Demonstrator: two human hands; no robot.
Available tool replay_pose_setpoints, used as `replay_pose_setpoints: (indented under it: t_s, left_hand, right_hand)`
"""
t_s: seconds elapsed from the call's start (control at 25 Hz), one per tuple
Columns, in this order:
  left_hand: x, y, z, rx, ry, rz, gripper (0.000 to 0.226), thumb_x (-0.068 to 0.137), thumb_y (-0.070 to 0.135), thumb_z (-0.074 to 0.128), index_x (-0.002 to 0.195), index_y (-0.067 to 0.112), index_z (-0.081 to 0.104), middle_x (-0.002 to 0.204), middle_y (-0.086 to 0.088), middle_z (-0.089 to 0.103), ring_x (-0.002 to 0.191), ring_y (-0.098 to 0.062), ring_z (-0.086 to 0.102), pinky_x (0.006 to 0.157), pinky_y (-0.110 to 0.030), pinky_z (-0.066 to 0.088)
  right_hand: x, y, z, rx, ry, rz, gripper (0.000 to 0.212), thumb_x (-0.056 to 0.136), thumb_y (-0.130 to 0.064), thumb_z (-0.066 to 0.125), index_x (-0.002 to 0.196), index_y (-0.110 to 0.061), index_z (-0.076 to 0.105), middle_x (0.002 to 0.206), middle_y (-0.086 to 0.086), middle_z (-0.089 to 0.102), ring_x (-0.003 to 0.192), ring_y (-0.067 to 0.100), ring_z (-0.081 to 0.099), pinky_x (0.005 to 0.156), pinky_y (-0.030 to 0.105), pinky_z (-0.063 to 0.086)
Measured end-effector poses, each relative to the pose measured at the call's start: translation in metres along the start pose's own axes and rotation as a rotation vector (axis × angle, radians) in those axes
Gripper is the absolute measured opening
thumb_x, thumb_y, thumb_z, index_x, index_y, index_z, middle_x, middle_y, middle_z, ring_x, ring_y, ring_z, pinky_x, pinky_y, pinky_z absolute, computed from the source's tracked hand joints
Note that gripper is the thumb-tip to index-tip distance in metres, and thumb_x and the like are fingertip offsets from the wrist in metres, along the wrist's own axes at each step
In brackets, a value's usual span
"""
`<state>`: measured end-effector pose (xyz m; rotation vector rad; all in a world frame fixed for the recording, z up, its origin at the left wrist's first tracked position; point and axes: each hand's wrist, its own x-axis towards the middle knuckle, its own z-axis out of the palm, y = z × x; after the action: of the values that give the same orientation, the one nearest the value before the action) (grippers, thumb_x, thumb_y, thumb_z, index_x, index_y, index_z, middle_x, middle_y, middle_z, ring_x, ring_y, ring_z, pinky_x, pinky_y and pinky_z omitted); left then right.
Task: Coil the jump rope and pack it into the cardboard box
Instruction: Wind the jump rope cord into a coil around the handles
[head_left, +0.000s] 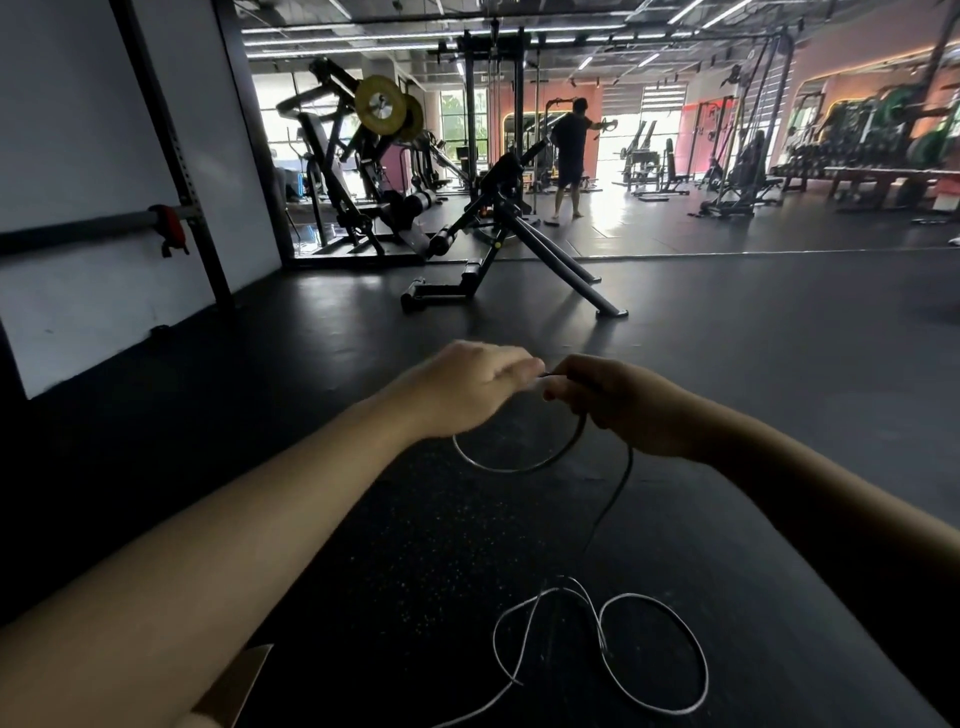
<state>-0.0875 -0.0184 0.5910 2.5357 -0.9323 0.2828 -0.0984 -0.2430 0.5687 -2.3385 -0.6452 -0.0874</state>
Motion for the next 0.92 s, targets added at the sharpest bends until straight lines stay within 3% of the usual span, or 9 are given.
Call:
replay_pose_setpoints:
  t_s: [0.12,0.2,0.28,0.4,0.6,0.68,0.76,0.84,0.92]
  left_hand:
    - [0.008,0.014,0.005,-0.089,-0.185,-0.075,0.038,0.108,0.046,0.035,0.091,0.023,0.061,0.078,0.003,0.061,0.067,-0.006,0.055,0.066,-0.026,0.043]
    - [0.01,0.016,0.008,-0.085,-0.182,-0.056,0.042,0.107,0.047,0.034,0.095,0.018,0.062,0.083,-0.005,0.062,0.07,-0.01,0.053,0.067,-0.027,0.042]
    - [0.01,0.017,0.01,-0.255,-0.129,-0.114,0.046,0.108,0.046,0.034,0.099,0.01,0.061,0.081,-0.006,0.058,0.07,-0.012,0.05,0.064,-0.026,0.041]
    - [0.011,0.017,0.015,-0.909,0.059,-0.241,0.04,0.108,0.043,0.036,0.094,0.013,0.057,0.068,0.006,0.042,0.057,-0.007,0.038,0.057,-0.024,0.034]
    - [0.028,0.022,0.025,-1.677,0.52,-0.425,0.037,0.107,0.047,0.038,0.09,0.017,0.053,0.061,0.008,0.038,0.049,-0.007,0.035,0.057,-0.025,0.032]
    - [0.034,0.031,0.031,-1.797,0.7,-0.535,0.035,0.106,0.047,0.042,0.089,0.018,0.051,0.059,0.007,0.041,0.046,-0.008,0.04,0.055,-0.025,0.038]
    - [0.034,0.041,0.039,-1.825,0.823,-0.629,0.036,0.105,0.048,0.044,0.093,0.015,0.052,0.064,0.004,0.047,0.051,-0.009,0.048,0.058,-0.026,0.05]
    - [0.029,0.05,0.045,-1.789,0.861,-0.692,0.039,0.103,0.051,0.045,0.097,0.014,0.055,0.067,0.003,0.054,0.059,-0.011,0.058,0.061,-0.027,0.056]
    - [0.023,0.05,0.048,-1.698,0.86,-0.703,0.04,0.103,0.053,0.044,0.098,0.015,0.059,0.07,0.005,0.06,0.069,-0.012,0.064,0.067,-0.027,0.056]
  right_hand:
    - [-0.007,-0.005,-0.012,-0.047,-0.025,-0.025,0.028,0.102,-0.038,0.052,0.11,-0.017,0.068,0.07,-0.017,0.058,0.059,-0.008,0.052,0.057,0.01,0.04]
    - [-0.014,-0.004,-0.013,0.026,0.004,-0.049,0.035,0.098,-0.046,0.054,0.106,-0.016,0.071,0.065,-0.017,0.059,0.057,-0.003,0.052,0.056,0.012,0.041]
    - [-0.021,-0.001,-0.013,0.236,0.081,-0.031,0.052,0.095,-0.053,0.052,0.104,-0.005,0.07,0.067,0.0,0.056,0.058,0.012,0.052,0.054,0.025,0.044]
    - [-0.028,0.011,-0.016,0.585,0.203,0.065,0.071,0.1,-0.057,0.044,0.098,0.012,0.061,0.069,0.015,0.052,0.061,0.027,0.051,0.059,0.039,0.049]
    - [-0.029,0.014,0.019,0.689,0.212,0.063,0.059,0.095,-0.068,0.035,0.108,-0.022,0.068,0.084,0.014,0.061,0.075,0.029,0.056,0.073,0.045,0.047]
    - [-0.025,0.004,0.04,0.679,0.22,0.047,0.049,0.093,-0.069,0.042,0.116,-0.03,0.061,0.084,0.009,0.065,0.072,0.024,0.058,0.068,0.041,0.048]
    - [-0.018,-0.012,0.06,0.679,0.285,0.007,0.037,0.099,-0.057,0.051,0.117,-0.026,0.057,0.08,0.008,0.064,0.066,0.023,0.055,0.059,0.036,0.045]
    - [-0.012,-0.025,0.074,0.722,0.424,-0.007,0.024,0.101,-0.038,0.055,0.115,-0.019,0.059,0.079,0.004,0.066,0.061,0.017,0.058,0.053,0.027,0.043]
    - [-0.009,-0.031,0.078,0.752,0.547,0.004,0.021,0.103,-0.029,0.056,0.113,-0.012,0.064,0.076,-0.007,0.07,0.06,-0.001,0.063,0.053,0.015,0.045]
